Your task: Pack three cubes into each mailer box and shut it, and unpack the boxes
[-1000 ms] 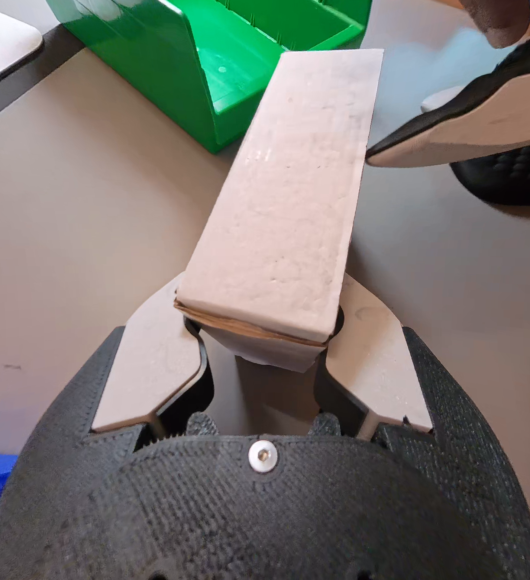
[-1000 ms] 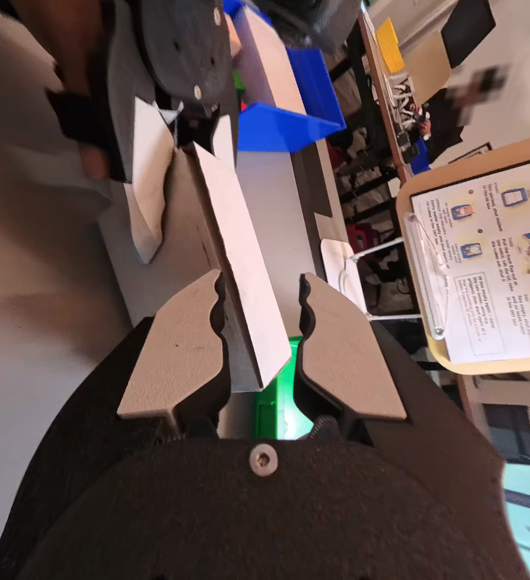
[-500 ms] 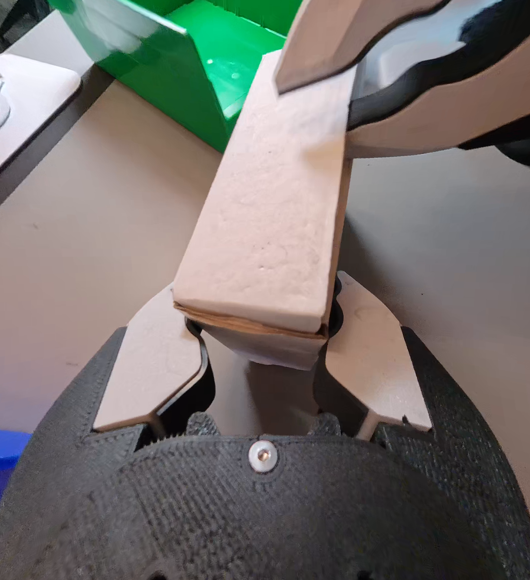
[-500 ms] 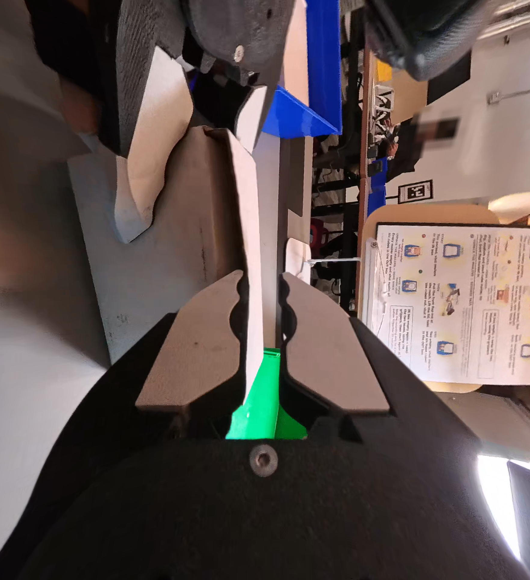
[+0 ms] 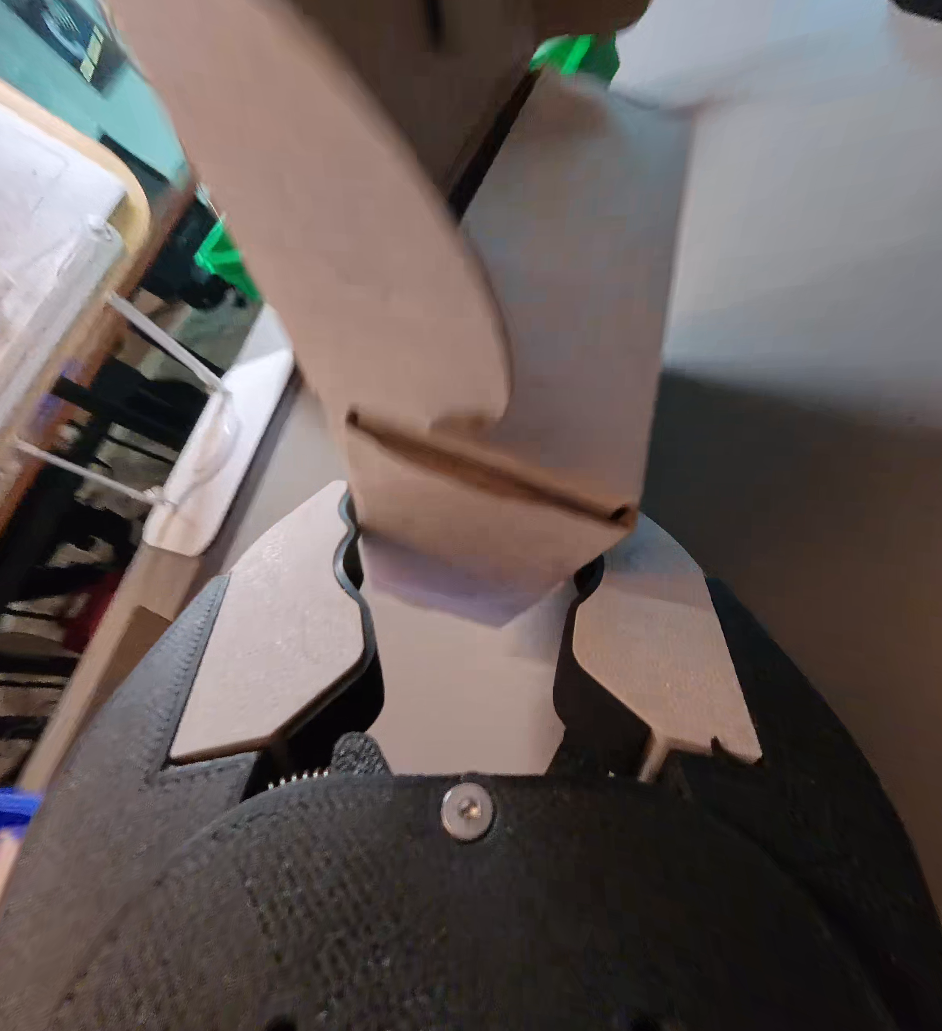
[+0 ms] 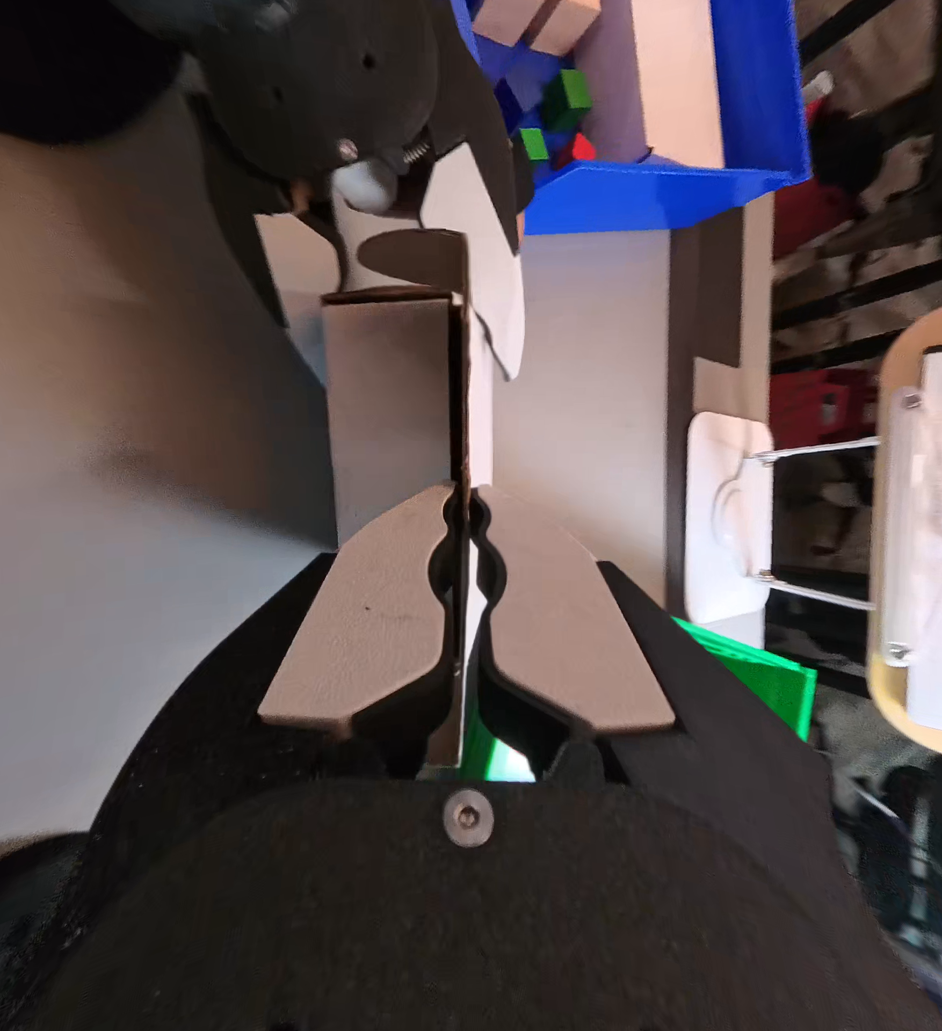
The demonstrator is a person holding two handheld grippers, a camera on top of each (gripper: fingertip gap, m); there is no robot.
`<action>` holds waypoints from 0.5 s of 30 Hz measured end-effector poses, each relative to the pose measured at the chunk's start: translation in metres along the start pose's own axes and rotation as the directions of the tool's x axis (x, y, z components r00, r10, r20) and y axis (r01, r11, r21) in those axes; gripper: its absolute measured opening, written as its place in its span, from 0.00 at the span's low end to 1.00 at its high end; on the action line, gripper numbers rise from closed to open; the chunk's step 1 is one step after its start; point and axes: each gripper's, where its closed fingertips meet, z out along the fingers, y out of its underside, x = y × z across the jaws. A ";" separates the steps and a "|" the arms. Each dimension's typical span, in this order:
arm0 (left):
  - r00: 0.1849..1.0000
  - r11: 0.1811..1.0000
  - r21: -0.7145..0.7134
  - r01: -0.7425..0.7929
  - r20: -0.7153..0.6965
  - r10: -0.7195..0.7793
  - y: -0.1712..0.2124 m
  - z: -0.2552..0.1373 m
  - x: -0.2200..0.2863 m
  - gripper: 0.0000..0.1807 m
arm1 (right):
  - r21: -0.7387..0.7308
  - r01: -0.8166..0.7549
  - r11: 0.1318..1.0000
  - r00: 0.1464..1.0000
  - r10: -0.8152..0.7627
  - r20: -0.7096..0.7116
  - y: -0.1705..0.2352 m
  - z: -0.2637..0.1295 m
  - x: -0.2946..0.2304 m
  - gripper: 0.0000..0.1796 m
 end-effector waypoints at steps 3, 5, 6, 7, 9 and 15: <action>0.978 0.982 -0.057 0.177 -0.103 -0.182 0.022 -0.005 0.004 0.49 | 0.000 -0.103 0.995 0.994 0.103 0.038 0.000 -0.006 -0.001 0.01; 0.931 0.952 -0.066 0.298 -0.200 -0.305 0.027 -0.017 0.013 0.51 | 0.017 -0.165 0.986 0.985 0.164 0.043 0.002 -0.010 -0.002 0.01; 0.906 0.937 -0.063 0.345 -0.240 -0.349 0.027 -0.024 0.018 0.50 | 0.026 -0.201 0.979 0.979 0.200 0.051 0.003 -0.012 -0.004 0.01; 0.873 0.917 -0.056 0.396 -0.288 -0.394 0.023 -0.033 0.024 0.51 | 0.033 -0.241 0.970 0.970 0.239 0.049 0.003 -0.014 -0.005 0.01; 0.792 0.851 -0.003 0.525 -0.365 -0.490 0.002 -0.051 0.032 0.49 | 0.036 -0.266 0.963 0.964 0.266 0.003 0.006 -0.018 -0.006 0.01; 0.676 0.687 0.078 0.722 -0.290 -0.677 -0.032 -0.046 0.029 0.48 | 0.048 -0.210 0.977 0.977 0.211 -0.021 -0.012 -0.010 -0.037 0.01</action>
